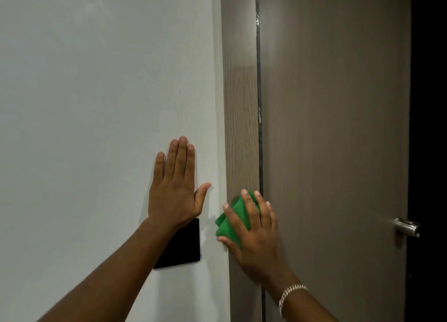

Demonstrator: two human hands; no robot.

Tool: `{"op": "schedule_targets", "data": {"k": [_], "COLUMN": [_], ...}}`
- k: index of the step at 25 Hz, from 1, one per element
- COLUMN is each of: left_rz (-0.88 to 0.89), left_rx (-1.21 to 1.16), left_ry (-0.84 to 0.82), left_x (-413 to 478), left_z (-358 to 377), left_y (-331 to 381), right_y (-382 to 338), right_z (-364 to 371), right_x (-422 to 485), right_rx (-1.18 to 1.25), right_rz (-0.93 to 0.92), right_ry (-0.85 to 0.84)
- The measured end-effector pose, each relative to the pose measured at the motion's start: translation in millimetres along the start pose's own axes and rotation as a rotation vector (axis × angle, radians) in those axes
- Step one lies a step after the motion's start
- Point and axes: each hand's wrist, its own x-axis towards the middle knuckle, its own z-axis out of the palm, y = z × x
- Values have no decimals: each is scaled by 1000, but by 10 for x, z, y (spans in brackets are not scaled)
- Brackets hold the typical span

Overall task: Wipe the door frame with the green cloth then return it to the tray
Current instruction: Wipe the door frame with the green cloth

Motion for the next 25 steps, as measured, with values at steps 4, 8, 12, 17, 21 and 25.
{"op": "schedule_targets", "data": {"k": [4, 8, 12, 17, 21, 25], "left_rz": [-40, -20, -41, -363, -477, -557], "left_rx": [-71, -261, -652, -875, -931, -1022], "left_ry": [-107, -228, -177, -166, -261, -315], "left_x": [-75, -264, -721, -806, -949, -1296], "left_z": [-132, -268, -358, -277, -282, -341], "left_y": [70, 332, 728, 913, 1042, 996], "right_y": [-64, -186, -200, 85, 132, -117], "right_z": [-35, -23, -95, -250, -406, -434], "right_x": [16, -35, -40, -175, -383, -745], "right_rx": [91, 124, 252, 378, 526, 718], "right_rz": [122, 231, 261, 24, 60, 391], "right_ry": [-38, -33, -54, -232, -346, -183]}}
